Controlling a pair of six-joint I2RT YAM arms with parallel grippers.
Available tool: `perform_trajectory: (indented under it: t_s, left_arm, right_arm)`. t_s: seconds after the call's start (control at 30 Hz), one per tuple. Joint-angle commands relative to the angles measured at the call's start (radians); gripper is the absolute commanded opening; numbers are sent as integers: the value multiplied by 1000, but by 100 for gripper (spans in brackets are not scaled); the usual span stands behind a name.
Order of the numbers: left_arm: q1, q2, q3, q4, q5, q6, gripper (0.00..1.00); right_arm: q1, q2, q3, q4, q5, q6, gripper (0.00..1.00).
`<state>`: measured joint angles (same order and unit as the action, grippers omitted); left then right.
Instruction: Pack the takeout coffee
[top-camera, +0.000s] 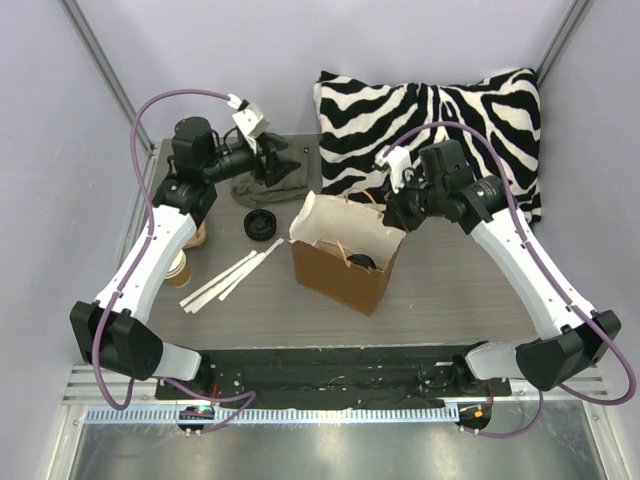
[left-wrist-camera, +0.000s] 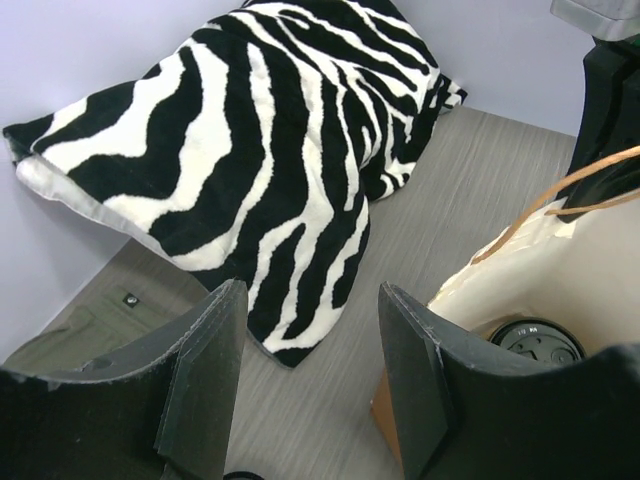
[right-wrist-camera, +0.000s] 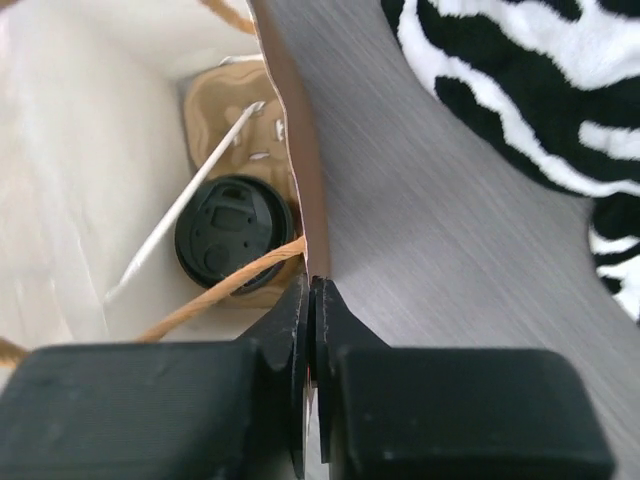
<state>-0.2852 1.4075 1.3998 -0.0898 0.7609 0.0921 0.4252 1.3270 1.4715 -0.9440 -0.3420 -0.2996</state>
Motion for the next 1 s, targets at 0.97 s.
perform_trajectory:
  t_s: [0.97]
  left_arm:
    - [24,-153,-168,-14,-114,-86,62]
  right_arm:
    - [-92,274,251,209,-284,-541,2]
